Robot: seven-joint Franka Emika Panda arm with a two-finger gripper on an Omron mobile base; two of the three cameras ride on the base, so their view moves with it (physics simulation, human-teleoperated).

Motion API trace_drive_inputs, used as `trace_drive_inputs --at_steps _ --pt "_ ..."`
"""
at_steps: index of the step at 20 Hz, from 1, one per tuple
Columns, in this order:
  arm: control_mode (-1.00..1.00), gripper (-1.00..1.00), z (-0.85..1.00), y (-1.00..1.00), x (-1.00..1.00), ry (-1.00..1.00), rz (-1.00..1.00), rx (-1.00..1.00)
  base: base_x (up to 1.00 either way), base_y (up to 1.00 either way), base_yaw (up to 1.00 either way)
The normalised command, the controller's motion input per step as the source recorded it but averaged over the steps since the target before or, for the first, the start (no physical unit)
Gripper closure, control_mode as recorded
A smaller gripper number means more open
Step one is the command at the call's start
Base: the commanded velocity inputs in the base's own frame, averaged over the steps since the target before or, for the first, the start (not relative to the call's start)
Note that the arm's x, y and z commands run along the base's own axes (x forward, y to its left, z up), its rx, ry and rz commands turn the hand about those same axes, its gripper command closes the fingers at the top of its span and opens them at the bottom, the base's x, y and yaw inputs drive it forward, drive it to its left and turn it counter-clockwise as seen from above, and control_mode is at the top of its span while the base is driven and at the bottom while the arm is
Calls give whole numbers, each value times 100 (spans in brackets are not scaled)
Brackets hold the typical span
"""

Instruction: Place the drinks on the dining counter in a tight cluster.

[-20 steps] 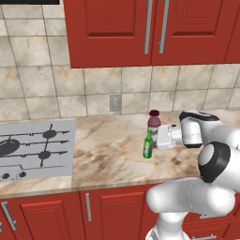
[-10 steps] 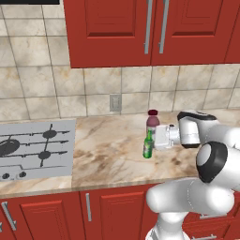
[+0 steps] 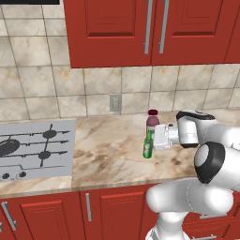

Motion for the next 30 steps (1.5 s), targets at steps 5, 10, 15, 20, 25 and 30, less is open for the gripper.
trace_drive_inputs --at_steps 5,10,15,20,25,30 --pt "-100 100 2 -1 -13 0 -2 0 0 0 0" --pt "-100 100 5 0 -28 0 -1 0 0 0 0" --pt "-100 100 36 0 -14 0 -2 0 0 0 0" --pt "-100 100 52 2 -20 0 -2 2 0 0 0" --pt "-100 100 24 22 -57 0 0 2 0 0 0" --pt "-100 100 17 26 -57 0 0 0 0 0 0"
